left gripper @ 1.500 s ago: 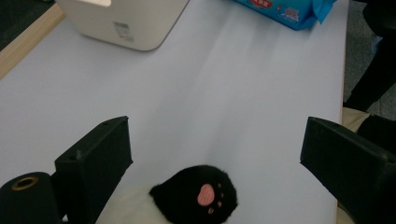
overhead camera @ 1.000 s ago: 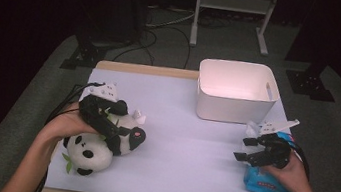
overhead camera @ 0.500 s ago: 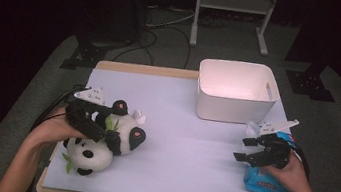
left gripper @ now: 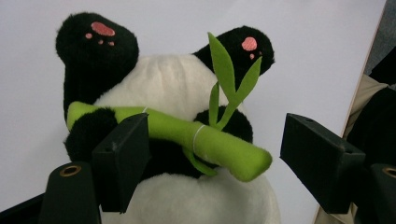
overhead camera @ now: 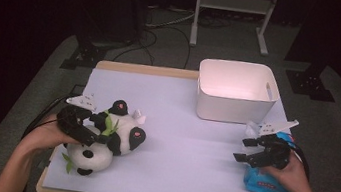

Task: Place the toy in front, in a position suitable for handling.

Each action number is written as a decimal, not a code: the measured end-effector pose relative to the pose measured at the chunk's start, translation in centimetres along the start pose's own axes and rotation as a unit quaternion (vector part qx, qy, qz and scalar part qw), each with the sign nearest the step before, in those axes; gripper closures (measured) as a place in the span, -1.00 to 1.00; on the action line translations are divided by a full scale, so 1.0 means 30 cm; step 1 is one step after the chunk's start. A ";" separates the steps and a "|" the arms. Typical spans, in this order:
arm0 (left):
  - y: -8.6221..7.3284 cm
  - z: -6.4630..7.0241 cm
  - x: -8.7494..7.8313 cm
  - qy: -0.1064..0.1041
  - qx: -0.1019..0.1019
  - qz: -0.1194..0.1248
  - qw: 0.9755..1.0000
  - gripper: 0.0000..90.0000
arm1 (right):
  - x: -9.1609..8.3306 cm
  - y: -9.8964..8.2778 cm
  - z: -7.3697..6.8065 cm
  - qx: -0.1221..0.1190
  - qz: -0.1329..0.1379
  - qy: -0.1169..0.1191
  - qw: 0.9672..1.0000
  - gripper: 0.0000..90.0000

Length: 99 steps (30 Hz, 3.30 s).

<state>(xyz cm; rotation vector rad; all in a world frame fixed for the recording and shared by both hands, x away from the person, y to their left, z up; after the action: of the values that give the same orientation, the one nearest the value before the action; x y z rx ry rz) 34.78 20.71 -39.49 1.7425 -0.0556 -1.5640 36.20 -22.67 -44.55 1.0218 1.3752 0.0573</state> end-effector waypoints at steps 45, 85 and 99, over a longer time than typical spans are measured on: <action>-0.001 -0.038 -0.021 -0.013 0.003 0.002 1.000 0.68 | -0.002 -0.015 0.010 0.004 -0.004 0.002 1.000 -0.38; 0.338 0.114 0.060 -0.075 0.096 0.011 0.992 0.70 | -0.018 -0.022 0.029 0.010 0.007 0.003 1.000 -0.39; 0.516 0.197 0.178 -0.106 0.150 -0.002 0.983 0.70 | -0.046 -0.028 0.040 0.018 0.020 0.000 1.000 -0.39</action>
<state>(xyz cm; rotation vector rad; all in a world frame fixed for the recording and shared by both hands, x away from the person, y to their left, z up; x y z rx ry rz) 37.95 4.23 -34.88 1.7903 -0.4119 -1.8140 36.39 -24.63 -44.18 1.0797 1.3607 0.0617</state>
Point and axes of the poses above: each handheld gripper's, and its own axes: x roughly forward along the jaws, y roughly out of its top, z roughly to its right, the point moved 9 cm from there along x, roughly forward along the jaws, and after that the axes turned 6 degrees about -z, right-handed, at the moved point
